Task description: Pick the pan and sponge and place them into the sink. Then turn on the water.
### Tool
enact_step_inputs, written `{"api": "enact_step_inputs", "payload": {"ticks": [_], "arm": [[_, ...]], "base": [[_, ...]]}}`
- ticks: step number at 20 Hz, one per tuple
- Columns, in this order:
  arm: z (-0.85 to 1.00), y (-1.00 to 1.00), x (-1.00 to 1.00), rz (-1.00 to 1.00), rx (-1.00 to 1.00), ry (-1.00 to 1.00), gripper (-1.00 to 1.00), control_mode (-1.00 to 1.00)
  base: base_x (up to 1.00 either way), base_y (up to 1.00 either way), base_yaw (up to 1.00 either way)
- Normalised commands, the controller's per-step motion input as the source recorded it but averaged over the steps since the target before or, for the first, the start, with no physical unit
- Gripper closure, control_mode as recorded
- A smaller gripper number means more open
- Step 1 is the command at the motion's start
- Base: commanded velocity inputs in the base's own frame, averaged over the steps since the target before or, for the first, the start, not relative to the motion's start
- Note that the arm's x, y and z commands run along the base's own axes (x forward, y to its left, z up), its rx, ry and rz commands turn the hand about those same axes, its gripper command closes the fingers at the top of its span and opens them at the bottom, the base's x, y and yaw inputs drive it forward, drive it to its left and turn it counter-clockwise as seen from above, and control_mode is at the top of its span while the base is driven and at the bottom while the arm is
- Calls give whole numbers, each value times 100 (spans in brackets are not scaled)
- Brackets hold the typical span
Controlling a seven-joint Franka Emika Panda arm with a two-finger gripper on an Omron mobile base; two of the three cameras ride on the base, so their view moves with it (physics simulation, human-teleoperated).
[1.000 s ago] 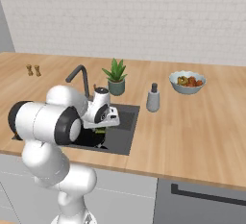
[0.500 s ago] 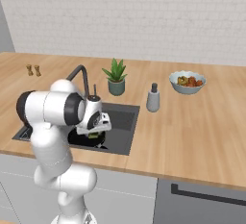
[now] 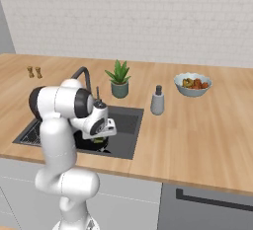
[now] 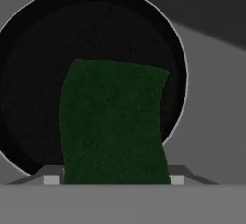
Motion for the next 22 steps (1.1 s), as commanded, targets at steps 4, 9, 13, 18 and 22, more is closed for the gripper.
{"api": "enact_step_inputs", "payload": {"ticks": [4,9,13,18,22], "arm": [[-26,0,31,0,0,-2,100,-100],[-25,1,30,0,0,-1,100,-100],[-25,13,22,0,0,0,100,-100],[-22,16,18,0,0,0,100,-100],[-18,13,18,0,0,0,-100,-100]], "base": [[0,0,0],[0,0,0],[0,0,0],[0,0,0],[0,0,0]]}}
